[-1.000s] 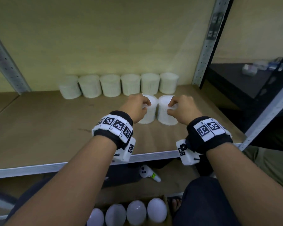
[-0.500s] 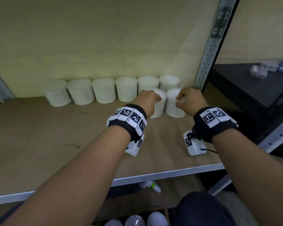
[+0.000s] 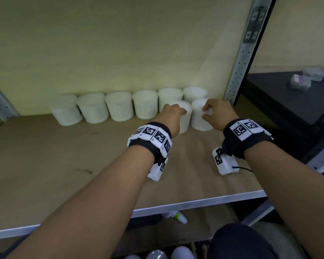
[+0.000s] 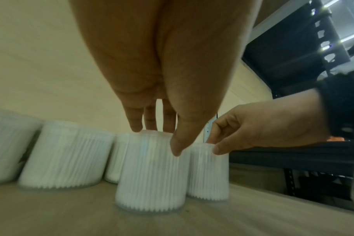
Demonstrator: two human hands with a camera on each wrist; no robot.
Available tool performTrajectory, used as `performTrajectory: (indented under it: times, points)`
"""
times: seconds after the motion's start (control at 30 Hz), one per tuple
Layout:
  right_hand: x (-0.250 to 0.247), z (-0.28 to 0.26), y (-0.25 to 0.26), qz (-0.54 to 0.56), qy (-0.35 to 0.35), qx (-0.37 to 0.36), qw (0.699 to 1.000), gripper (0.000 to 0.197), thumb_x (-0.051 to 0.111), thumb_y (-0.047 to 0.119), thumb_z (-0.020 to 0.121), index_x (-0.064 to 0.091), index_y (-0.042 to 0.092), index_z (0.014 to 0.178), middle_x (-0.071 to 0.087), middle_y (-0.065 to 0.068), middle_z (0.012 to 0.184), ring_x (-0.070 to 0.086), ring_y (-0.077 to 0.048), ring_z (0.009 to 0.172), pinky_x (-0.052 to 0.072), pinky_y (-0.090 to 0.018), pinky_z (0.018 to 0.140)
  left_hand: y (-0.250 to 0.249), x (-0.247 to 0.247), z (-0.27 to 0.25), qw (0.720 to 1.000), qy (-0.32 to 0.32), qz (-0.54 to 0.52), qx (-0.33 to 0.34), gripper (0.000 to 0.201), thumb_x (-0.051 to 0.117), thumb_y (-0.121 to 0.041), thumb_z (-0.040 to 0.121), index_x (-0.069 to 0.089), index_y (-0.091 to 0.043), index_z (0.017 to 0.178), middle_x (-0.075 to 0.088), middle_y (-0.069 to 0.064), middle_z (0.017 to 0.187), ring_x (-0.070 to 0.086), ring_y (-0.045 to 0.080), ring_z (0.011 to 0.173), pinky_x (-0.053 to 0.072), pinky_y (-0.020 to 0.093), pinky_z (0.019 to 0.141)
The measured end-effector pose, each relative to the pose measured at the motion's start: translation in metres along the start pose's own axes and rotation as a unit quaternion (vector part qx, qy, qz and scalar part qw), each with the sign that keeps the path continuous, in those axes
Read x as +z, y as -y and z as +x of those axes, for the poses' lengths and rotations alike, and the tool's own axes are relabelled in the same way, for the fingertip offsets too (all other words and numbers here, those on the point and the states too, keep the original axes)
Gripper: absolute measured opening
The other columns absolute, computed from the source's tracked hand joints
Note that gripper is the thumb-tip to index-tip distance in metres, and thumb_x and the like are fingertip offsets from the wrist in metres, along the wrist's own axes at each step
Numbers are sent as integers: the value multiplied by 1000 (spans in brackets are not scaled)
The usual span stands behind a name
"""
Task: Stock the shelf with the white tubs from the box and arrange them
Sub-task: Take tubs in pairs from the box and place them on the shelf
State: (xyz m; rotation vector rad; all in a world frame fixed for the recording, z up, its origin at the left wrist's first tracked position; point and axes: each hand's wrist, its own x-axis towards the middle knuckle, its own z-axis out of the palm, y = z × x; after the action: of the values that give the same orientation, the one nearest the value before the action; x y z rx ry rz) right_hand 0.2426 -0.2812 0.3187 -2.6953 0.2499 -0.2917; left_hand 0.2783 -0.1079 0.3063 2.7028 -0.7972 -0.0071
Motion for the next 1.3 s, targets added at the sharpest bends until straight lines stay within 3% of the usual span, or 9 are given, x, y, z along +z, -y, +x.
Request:
performTrajectory:
  times: [0.13, 0.2, 0.3, 0.43, 0.73, 0.9, 1.07, 1.23, 1.3]
  points:
    - [-6, -13, 5, -22, 12, -13, 1000, 44, 66, 23, 86, 56, 11, 127, 55, -13, 132, 51, -29, 121, 42, -33, 99, -5, -9, -9, 999, 25, 21, 10, 61, 56, -14, 90, 32, -15, 146, 35, 8, 147, 33, 26, 136, 34, 35, 111]
    - [-11, -25, 7, -25, -10, -20, 999, 42, 66, 25, 85, 58, 13, 125, 56, -12, 130, 52, -29, 119, 45, -36, 100, -7, -13, -17, 1000, 20, 16, 12, 62, 59, -20, 89, 33, -13, 145, 34, 8, 148, 33, 26, 136, 34, 38, 111]
    - [-17, -48, 11, -35, 1, -20, 999, 40, 66, 29, 84, 60, 15, 121, 59, -11, 125, 53, -27, 116, 47, -38, 99, -10, -17, -35, 1000, -15, -5, 21, 57, 58, -20, 88, 38, -13, 141, 38, 7, 144, 36, 25, 133, 37, 41, 108]
    - [-20, -93, 19, -40, 42, -15, 998, 39, 63, 26, 87, 58, 16, 124, 56, -6, 127, 51, -23, 118, 44, -32, 96, -20, -17, -68, 998, -36, -33, 30, 51, 58, -22, 87, 46, -15, 136, 47, 6, 137, 43, 23, 128, 41, 37, 103]
    - [-1, -182, 31, -17, 65, 2, 998, 34, 61, 24, 84, 59, 22, 118, 58, -3, 127, 53, -22, 117, 47, -38, 98, -38, -6, -149, 995, -12, -86, 57, 47, 59, -25, 87, 51, -14, 132, 51, 4, 132, 48, 21, 123, 41, 32, 100]
    - [16, -221, 34, -12, 67, -6, 998, 28, 57, 16, 83, 62, 19, 110, 58, -5, 118, 53, -23, 113, 46, -33, 97, -33, 10, -198, 994, -4, -99, 51, 40, 60, -28, 88, 54, -13, 125, 54, 3, 125, 52, 19, 117, 41, 28, 96]
    - [42, -249, 31, -15, 81, -8, 997, 25, 61, 14, 81, 62, 15, 106, 54, -5, 104, 56, -27, 103, 41, -26, 79, -19, 40, -238, 996, 21, -80, 33, 31, 62, -26, 85, 60, -15, 114, 58, 3, 115, 49, 21, 114, 44, 33, 97]
    - [73, -264, 23, 25, 64, -9, 998, 21, 64, 12, 80, 65, 11, 101, 57, -9, 106, 57, -23, 100, 48, -31, 89, -11, 67, -263, 995, -40, -75, 60, 30, 60, -23, 85, 58, -16, 115, 54, 0, 116, 44, 20, 117, 44, 37, 96]
    - [88, -268, 17, 23, 88, 5, 996, 23, 65, 13, 79, 65, 12, 102, 57, -8, 106, 59, -23, 100, 50, -34, 90, -6, 86, -270, 996, -10, -75, 46, 36, 59, -24, 84, 57, -18, 119, 52, 0, 120, 46, 22, 117, 46, 41, 94]
